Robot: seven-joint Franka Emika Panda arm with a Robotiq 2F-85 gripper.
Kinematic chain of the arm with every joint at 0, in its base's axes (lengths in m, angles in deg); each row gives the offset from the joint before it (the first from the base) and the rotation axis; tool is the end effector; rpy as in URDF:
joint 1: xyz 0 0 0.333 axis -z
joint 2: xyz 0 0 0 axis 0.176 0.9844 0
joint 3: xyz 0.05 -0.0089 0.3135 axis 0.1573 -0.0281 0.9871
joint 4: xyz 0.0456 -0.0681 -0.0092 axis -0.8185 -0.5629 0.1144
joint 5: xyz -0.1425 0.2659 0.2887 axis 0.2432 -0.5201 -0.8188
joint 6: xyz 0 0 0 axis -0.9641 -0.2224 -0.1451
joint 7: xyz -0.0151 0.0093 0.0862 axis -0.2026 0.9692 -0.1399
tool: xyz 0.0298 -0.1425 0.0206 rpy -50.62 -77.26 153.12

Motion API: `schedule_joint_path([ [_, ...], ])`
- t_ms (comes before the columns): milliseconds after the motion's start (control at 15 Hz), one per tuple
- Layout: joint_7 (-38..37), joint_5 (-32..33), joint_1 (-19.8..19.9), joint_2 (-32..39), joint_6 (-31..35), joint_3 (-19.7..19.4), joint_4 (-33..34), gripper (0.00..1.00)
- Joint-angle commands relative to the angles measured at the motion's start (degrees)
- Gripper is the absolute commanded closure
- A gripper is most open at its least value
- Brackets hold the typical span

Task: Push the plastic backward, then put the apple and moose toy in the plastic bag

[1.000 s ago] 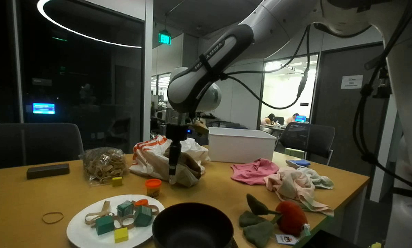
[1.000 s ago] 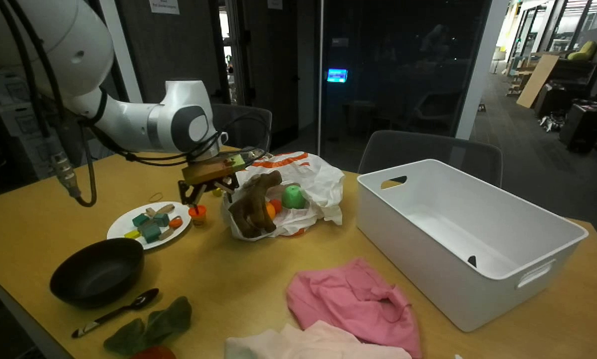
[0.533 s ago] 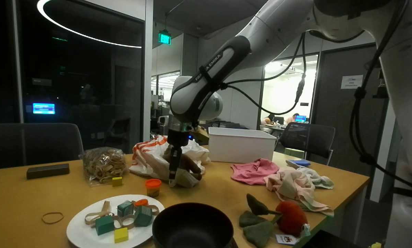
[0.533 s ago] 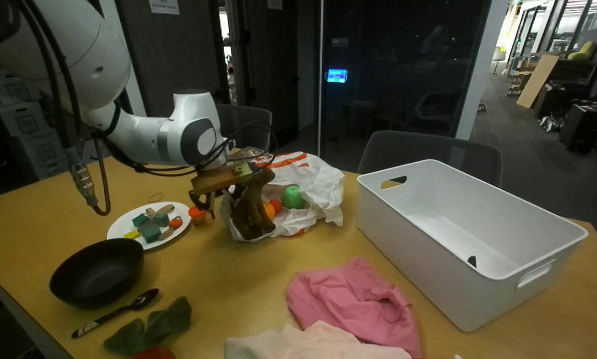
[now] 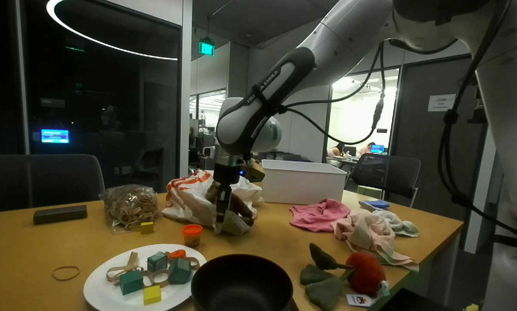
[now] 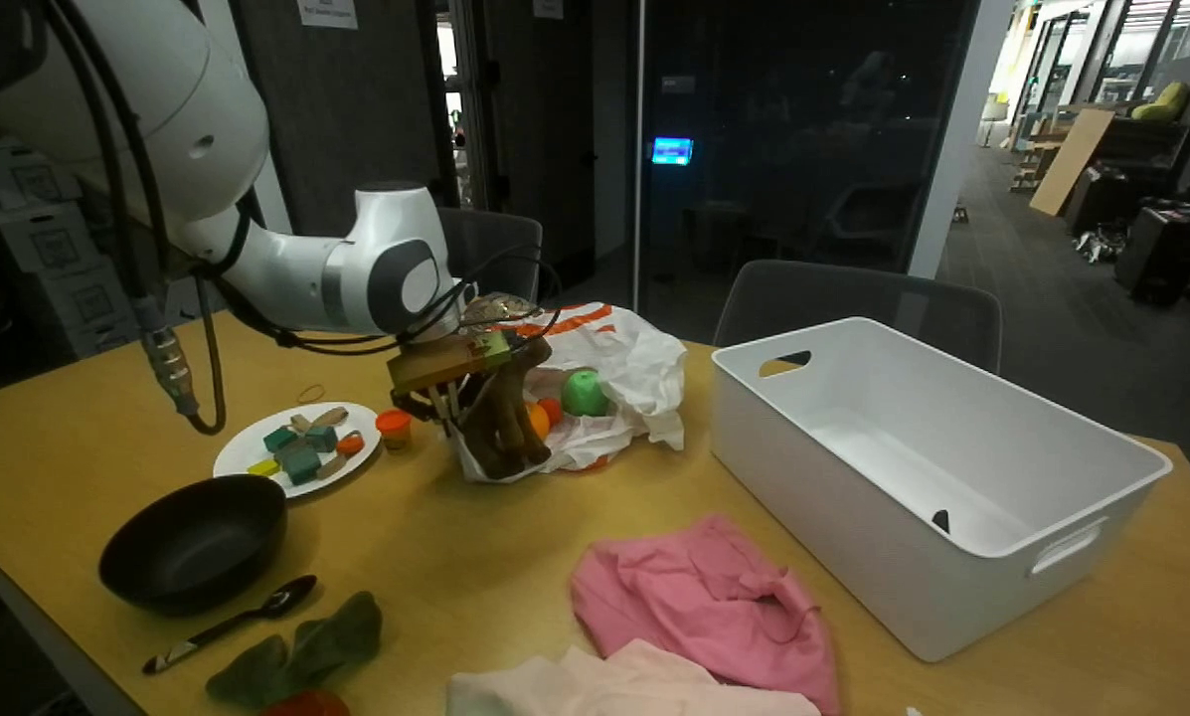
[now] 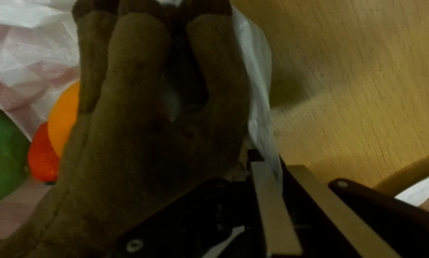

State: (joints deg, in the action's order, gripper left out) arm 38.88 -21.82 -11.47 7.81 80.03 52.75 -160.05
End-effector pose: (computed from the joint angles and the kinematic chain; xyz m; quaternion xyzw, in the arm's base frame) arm 0.6161 0.0895 0.2426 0.9090 0.4107 0.0664 0.0239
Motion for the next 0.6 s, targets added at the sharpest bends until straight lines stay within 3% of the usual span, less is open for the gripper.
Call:
schedule_joint_path([
  [0,-1.5,0.29,0.58,-1.51,-2.08,-0.11,-0.3,0.88],
  [533,-7.71,4.94,-0.14,-7.22,0.53,-1.56,-3.0,0.87],
])
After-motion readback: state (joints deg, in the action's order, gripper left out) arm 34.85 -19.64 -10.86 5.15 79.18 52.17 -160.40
